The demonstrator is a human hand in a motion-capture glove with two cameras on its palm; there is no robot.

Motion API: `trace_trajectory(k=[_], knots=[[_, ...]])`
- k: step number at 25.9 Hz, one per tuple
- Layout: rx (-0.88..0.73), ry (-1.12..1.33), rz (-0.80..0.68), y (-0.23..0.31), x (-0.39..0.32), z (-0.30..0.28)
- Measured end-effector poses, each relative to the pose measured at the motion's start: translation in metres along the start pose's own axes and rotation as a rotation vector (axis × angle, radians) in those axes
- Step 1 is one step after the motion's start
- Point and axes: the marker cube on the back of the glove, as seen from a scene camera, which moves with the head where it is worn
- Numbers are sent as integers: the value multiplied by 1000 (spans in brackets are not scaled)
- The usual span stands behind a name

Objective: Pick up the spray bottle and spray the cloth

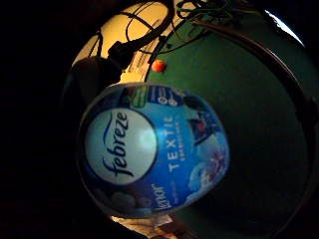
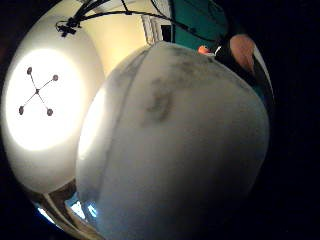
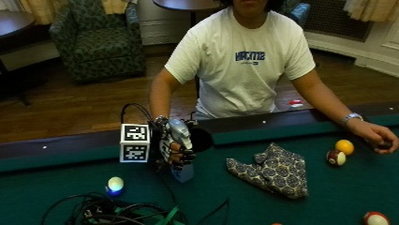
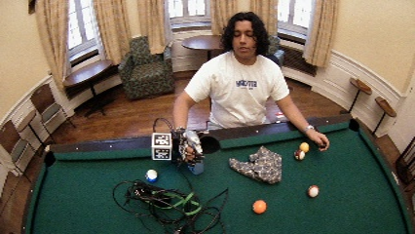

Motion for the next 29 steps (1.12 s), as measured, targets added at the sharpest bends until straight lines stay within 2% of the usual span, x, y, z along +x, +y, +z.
trace_trajectory(k=[12, 15, 22, 29], knots=[[12, -5, -32, -32, -9, 35], [66, -7, -58, -38, -12, 43], [332, 75, -114, -38, -17, 52], [304, 49, -172, -29, -70, 52]])
